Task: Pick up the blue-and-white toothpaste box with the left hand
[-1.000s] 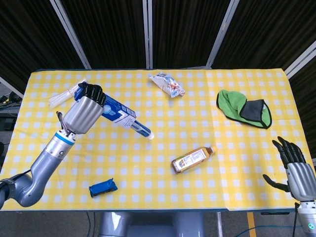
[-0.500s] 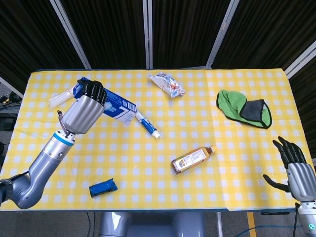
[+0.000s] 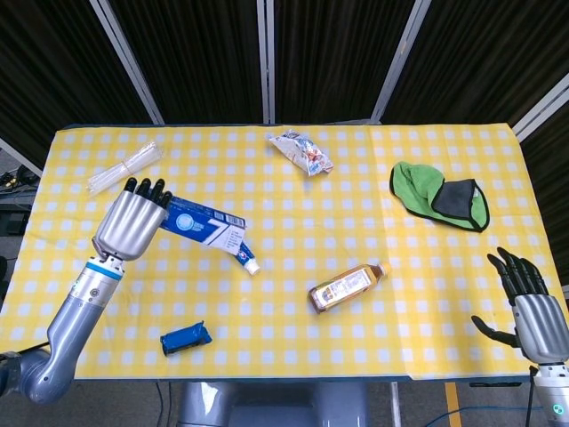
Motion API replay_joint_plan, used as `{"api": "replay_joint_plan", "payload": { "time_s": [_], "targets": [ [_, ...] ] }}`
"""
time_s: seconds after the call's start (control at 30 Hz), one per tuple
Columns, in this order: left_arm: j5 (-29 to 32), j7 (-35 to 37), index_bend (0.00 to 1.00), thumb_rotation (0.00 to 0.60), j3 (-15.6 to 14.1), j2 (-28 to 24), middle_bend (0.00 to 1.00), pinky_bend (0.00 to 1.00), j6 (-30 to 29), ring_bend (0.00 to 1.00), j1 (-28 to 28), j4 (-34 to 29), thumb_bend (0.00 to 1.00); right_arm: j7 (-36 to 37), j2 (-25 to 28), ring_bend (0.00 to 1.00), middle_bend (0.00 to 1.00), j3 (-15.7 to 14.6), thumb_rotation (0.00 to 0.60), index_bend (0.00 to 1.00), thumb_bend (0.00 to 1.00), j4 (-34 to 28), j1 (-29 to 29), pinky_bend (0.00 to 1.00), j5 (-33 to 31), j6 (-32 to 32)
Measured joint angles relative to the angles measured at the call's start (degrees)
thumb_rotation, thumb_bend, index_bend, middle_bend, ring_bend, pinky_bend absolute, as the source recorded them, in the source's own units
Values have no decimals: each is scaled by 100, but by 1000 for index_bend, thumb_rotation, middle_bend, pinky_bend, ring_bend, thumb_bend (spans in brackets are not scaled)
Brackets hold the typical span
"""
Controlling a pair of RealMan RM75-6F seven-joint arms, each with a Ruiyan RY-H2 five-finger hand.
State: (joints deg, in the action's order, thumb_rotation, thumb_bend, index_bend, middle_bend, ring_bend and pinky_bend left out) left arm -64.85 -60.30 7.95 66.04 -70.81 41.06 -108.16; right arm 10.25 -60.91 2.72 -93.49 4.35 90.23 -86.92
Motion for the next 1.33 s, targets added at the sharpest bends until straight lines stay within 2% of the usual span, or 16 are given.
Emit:
{"api": "replay_joint_plan", "payload": {
  "time_s": [0.1,0.27,0.37,0.6,0.8,0.97,1.13,1.33],
  "targets": [
    [187,459,284,600,-109,192,146,294,89,186,-142,4,350,-30,-16,0,0,-5,600,0,84,6,3,0,8,5],
    [253,1066,146,600,-342,582,3,122,237,36,-346,175,255,-96,-45,0,0,-14,600,0,84,12,9,0,15,21],
    [262,1328,106,600,-424,746,0,71,284,1,-438,290,252,-115,-54,0,0,-13,600,0,84,14,7,0,13,16],
    [77,1821,85,600,-503,941,0,42,96,0,-671,556,249,-150,-64,0,0,-7,600,0,84,29,5,0,4,11],
    [-520,2486,12,600,-691,954,0,0,-549,0,-1141,677,231,-246,-81,0,0,-22,600,0,84,54,17,0,2,55],
    [-1032,3051,0,600,-1039,981,0,0,-1423,0,-1855,899,195,-424,-120,0,0,-68,600,0,84,82,40,0,88,95],
    [-1441,3662,0,600,-1422,1093,0,0,-2080,0,-2566,1429,151,-593,-162,0,0,-123,600,0,80,113,71,0,193,146],
    [-1866,4008,0,600,-1619,1154,0,0,-2547,0,-2968,1938,147,-776,-231,0,0,-159,600,0,80,187,98,0,243,191]
  ]
}}
